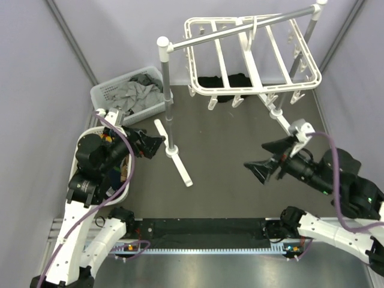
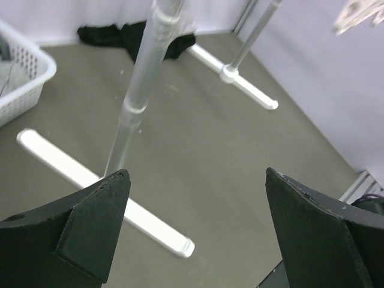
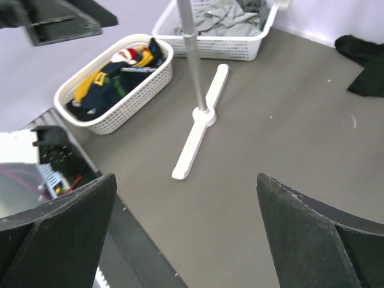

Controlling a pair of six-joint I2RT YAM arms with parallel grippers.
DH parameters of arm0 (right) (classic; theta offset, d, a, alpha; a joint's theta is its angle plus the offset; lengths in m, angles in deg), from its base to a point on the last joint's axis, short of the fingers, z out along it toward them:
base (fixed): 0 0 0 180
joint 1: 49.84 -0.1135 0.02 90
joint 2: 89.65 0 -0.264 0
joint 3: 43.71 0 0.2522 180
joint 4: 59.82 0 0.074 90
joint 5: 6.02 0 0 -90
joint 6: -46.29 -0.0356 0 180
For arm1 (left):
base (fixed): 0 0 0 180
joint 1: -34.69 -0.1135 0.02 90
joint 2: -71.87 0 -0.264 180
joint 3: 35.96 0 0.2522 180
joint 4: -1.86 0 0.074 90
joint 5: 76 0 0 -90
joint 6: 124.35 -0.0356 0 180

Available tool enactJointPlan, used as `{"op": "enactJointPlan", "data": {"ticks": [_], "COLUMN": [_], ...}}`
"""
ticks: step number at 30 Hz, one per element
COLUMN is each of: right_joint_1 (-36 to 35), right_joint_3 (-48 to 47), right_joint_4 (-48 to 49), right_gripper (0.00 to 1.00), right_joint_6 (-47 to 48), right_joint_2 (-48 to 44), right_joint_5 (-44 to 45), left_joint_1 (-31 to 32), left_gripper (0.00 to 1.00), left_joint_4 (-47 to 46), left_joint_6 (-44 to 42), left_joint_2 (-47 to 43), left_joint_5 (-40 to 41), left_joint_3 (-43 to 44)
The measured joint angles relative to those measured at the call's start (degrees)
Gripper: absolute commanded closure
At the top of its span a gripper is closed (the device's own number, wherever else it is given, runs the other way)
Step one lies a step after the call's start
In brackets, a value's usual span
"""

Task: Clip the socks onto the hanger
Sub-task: Open the clamp at the hanger.

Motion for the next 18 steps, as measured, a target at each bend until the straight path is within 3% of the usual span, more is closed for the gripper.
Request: {"op": "enactJointPlan", "data": {"ticks": [9, 18], "right_joint_1": [0.0, 0.02], "right_joint_3": [-5.79, -10.82], "right_joint_4": [5.97, 7.54], "right_gripper": [0.01, 0.01], "right_joint_6": [3.56, 4.52], "right_joint_2": [17.86, 22.75], "right_joint_5": [6.58, 10.51], "left_joint_1": [1.75, 9.57], "left_gripper": [0.02, 0.02], "left_joint_4": [-15.78, -22.12], "left_joint_6": [3.21, 3.15], "left_joint_2": [0.57, 8.79], "left_joint_5": [-2.73, -1.2], "left_joint_3": [-3.34, -3.37]}}
